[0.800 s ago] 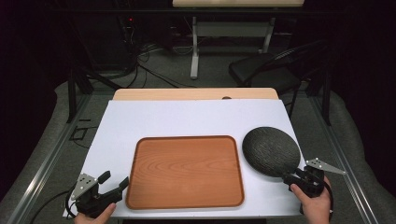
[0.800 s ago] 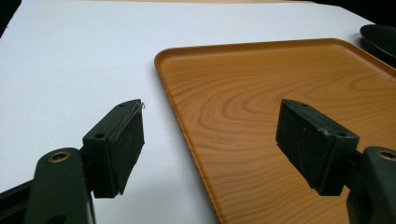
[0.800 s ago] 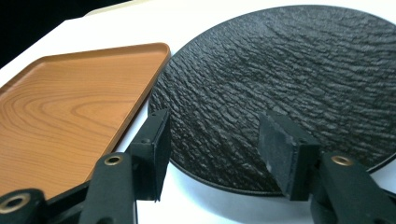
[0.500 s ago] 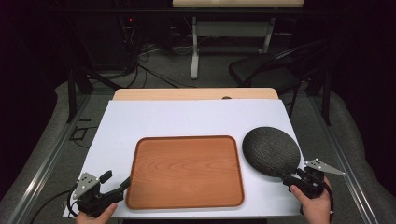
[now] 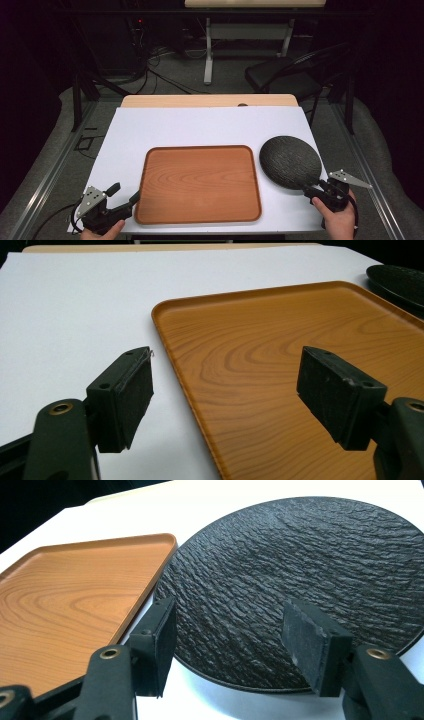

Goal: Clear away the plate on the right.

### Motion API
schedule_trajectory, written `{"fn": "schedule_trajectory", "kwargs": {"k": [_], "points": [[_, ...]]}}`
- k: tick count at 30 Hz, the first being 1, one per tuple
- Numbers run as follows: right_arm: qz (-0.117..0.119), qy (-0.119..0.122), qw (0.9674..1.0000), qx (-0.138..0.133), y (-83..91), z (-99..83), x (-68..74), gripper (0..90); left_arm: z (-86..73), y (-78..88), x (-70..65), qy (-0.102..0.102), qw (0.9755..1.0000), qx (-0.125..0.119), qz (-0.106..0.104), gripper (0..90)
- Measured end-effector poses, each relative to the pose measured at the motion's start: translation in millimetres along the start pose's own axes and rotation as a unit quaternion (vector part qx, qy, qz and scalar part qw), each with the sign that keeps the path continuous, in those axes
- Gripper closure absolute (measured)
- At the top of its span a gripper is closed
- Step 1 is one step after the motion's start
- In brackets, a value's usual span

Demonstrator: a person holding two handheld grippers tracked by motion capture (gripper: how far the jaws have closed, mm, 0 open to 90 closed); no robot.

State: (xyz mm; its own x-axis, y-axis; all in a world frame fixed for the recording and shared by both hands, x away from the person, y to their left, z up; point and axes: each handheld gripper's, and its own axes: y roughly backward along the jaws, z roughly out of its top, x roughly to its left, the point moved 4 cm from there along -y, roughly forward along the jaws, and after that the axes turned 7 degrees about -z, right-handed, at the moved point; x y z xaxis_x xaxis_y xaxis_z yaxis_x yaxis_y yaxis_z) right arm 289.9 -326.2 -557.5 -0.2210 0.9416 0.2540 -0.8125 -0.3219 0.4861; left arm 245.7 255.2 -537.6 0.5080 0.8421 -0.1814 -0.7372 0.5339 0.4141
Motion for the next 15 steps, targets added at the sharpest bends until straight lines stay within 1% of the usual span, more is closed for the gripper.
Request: {"fn": "schedule_trajectory", "kwargs": {"k": [5, 8, 11, 15], "points": [[-0.002, 0.003, 1.0, 0.001, 0.1, 0.8, -0.5, 38.1, 0.4, 0.8, -0.3, -0.001, 1.0, -0.004, -0.001, 22.8], [0.001, -0.005, 1.0, 0.0, 0.4, 2.8, -1.5, 37.0, 0.7, 1.2, -0.6, -0.002, 1.0, -0.007, -0.001, 22.8], [-0.003, -0.006, 1.0, 0.001, 1.1, 5.8, -2.7, 36.9, 0.9, 2.1, -1.3, -0.004, 1.0, -0.008, -0.003, 22.7], [-0.011, -0.005, 0.9999, 0.008, 1.0, 10.3, -5.6, 36.9, 2.3, 5.0, -4.4, -0.012, 0.9995, -0.024, -0.016, 22.5]]}}
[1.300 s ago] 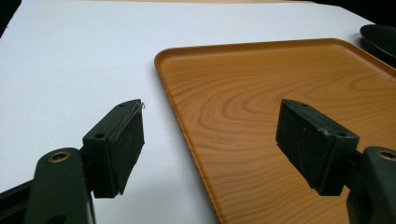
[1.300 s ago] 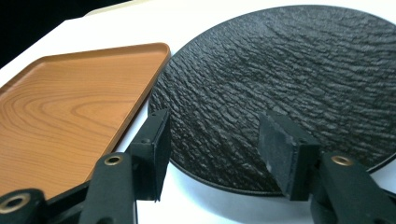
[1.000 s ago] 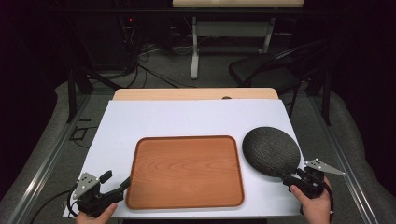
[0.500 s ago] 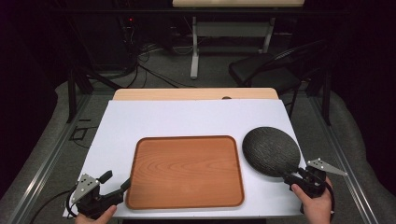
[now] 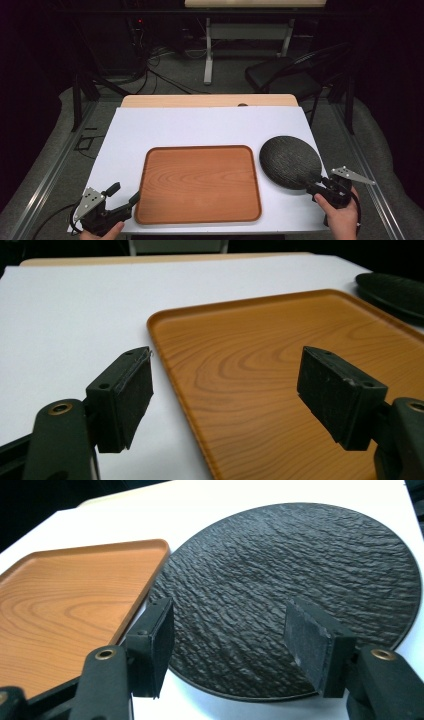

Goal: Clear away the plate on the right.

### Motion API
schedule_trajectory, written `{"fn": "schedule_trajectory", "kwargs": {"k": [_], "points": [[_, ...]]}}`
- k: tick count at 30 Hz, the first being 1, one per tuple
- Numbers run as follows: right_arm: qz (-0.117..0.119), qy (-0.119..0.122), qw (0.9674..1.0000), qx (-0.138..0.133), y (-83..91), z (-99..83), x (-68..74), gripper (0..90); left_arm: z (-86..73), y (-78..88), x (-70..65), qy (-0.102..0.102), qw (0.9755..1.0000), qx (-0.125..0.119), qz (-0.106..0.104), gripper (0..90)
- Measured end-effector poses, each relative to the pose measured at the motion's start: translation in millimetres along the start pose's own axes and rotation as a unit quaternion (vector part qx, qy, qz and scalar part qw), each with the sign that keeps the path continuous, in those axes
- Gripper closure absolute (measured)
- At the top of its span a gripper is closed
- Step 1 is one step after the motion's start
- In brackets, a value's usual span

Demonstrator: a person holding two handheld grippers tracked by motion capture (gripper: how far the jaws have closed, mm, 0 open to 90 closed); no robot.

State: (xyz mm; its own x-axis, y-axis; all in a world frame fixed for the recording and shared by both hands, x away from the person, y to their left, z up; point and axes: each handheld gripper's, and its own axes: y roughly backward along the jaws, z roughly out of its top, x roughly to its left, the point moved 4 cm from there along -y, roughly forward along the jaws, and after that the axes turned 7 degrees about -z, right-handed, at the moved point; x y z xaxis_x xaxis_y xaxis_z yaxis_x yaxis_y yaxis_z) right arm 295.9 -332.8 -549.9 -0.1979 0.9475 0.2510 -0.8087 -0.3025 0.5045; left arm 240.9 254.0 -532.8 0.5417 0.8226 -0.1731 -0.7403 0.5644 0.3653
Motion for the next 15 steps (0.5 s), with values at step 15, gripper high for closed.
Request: {"fn": "schedule_trajectory", "kwargs": {"k": [15], "points": [[-0.03, -0.016, 0.9993, 0.016, -5.3, 15.9, -26.7, 36.9, 0.2, -0.2, -3.4, -0.009, 0.9999, 0.001, -0.008, 22.6]]}}
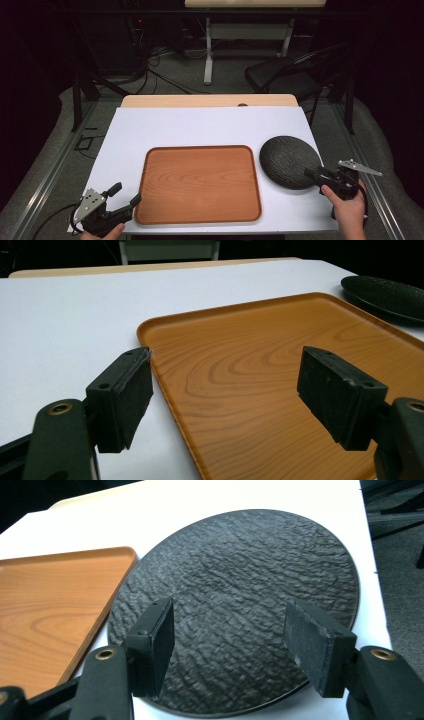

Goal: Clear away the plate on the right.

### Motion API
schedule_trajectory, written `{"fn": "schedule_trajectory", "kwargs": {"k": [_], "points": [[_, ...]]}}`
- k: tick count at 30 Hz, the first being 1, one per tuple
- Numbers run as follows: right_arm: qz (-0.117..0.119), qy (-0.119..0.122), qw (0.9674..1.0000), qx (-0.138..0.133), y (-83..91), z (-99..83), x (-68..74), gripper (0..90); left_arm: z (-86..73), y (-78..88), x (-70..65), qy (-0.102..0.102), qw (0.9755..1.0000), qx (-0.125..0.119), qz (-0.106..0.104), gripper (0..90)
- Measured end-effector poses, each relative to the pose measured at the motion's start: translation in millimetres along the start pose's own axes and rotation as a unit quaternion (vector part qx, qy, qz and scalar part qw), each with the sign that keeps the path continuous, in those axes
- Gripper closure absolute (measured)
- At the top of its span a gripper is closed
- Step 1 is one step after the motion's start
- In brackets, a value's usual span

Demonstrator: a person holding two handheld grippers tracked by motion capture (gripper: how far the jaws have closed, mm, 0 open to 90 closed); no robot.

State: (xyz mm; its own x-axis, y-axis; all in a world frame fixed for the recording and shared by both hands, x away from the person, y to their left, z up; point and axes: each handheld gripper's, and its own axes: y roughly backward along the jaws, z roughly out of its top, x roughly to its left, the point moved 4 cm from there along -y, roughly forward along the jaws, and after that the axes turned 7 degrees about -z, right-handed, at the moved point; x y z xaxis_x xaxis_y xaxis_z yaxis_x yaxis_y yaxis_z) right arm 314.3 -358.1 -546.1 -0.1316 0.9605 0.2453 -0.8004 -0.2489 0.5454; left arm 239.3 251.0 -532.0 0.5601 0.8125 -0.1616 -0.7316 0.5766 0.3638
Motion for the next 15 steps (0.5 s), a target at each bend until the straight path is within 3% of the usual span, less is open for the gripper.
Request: {"fn": "schedule_trajectory", "kwargs": {"k": [15], "points": [[-0.017, -0.02, 0.9995, 0.015, -16.9, 11.6, -22.2, 37.2, -0.6, -0.4, 0.6, -0.003, 1.0, 0.004, 0.001, 22.6]]}}
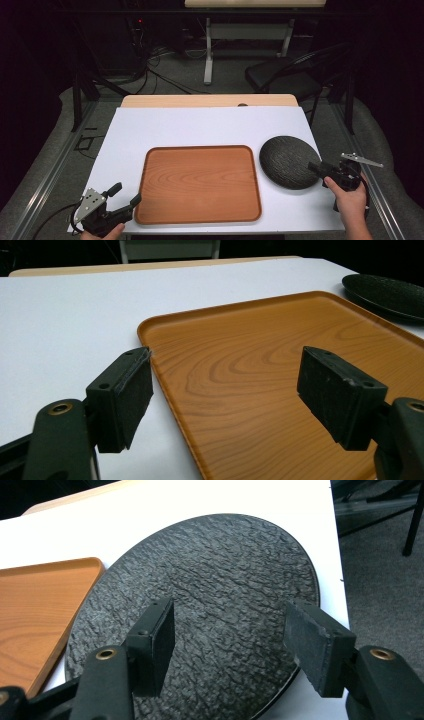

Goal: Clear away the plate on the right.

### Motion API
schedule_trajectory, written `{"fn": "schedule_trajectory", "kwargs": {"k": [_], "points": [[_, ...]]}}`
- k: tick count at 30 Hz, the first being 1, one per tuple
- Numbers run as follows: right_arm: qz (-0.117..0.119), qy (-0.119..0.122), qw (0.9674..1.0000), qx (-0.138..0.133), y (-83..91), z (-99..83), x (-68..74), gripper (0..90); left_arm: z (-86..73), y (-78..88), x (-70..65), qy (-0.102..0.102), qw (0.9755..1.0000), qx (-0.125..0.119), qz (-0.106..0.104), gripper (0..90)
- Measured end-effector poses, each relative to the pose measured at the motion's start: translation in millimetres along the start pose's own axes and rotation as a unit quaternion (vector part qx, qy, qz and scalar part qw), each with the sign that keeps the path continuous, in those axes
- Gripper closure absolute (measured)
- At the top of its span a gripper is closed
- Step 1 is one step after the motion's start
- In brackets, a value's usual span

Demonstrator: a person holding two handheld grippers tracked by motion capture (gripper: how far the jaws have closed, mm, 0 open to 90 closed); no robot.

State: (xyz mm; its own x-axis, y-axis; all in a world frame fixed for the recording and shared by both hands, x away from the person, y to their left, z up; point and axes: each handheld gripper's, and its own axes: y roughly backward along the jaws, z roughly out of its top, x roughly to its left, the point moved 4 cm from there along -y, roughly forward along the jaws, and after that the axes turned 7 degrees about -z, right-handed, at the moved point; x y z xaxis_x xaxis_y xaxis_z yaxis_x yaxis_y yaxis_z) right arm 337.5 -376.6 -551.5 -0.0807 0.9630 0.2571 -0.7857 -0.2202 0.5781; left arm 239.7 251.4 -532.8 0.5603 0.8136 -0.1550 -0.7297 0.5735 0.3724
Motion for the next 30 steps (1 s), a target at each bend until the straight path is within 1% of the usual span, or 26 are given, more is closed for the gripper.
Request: {"fn": "schedule_trajectory", "kwargs": {"k": [3, 11, 18, 19, 20, 21, 23, 24, 25, 26, 28, 29, 30], "points": [[-0.003, 0.0, 1.0, 0.004, -1.9, 1.5, -2.8, 37.2, 0.0, -0.3, -0.2, 0.0, 1.0, 0.0, 0.0, 22.6], [-0.01, -0.012, 0.9998, 0.012, -8.5, 5.3, -10.9, 37.2, -0.2, -0.9, -0.2, 0.002, 1.0, 0.001, 0.002, 22.7], [-0.012, -0.018, 0.9995, 0.021, -13.7, 5.9, -15.2, 37.3, -0.4, -1.2, 0.2, 0.004, 1.0, 0.001, 0.004, 22.7], [-0.012, -0.027, 0.9992, 0.026, -15.5, 6.5, -15.9, 37.3, -0.4, -1.3, 0.2, 0.004, 1.0, 0.001, 0.004, 22.8], [-0.012, -0.027, 0.9992, 0.026, -15.5, 6.5, -15.9, 37.3, -0.4, -1.4, 0.2, 0.004, 1.0, 0.001, 0.004, 22.8], [-0.014, -0.022, 0.9993, 0.026, -16.9, 7.3, -18.3, 37.3, -0.4, -1.5, 0.1, 0.004, 1.0, 0.0, 0.003, 22.8], [-0.015, -0.027, 0.9991, 0.029, -20.3, 8.2, -22.1, 37.2, -0.5, -1.6, 0.2, 0.004, 1.0, 0.001, 0.003, 22.8], [-0.014, -0.04, 0.9984, 0.037, -21.1, 8.2, -22.1, 37.2, -0.5, -1.6, 0.2, 0.004, 1.0, 0.001, 0.003, 22.8], [-0.015, -0.036, 0.9986, 0.036, -22.6, 8.5, -24.2, 37.1, -0.5, -1.5, 0.3, 0.004, 1.0, 0.001, 0.003, 22.8], [-0.012, -0.044, 0.9982, 0.04, -24.6, 8.2, -25.0, 37.0, -0.5, -1.5, 0.4, 0.004, 1.0, 0.001, 0.004, 22.8], [-0.011, -0.052, 0.9974, 0.048, -27.2, 7.2, -27.0, 37.0, -0.5, -1.4, 0.5, 0.005, 1.0, 0.001, 0.005, 22.8], [-0.011, -0.053, 0.9974, 0.047, -28.4, 7.1, -27.9, 36.9, -0.5, -1.3, 0.5, 0.004, 1.0, 0.001, 0.005, 22.8], [-0.011, -0.054, 0.9971, 0.052, -28.9, 6.6, -28.9, 36.9, -0.6, -1.3, 0.5, 0.004, 1.0, 0.001, 0.005, 22.8]]}}
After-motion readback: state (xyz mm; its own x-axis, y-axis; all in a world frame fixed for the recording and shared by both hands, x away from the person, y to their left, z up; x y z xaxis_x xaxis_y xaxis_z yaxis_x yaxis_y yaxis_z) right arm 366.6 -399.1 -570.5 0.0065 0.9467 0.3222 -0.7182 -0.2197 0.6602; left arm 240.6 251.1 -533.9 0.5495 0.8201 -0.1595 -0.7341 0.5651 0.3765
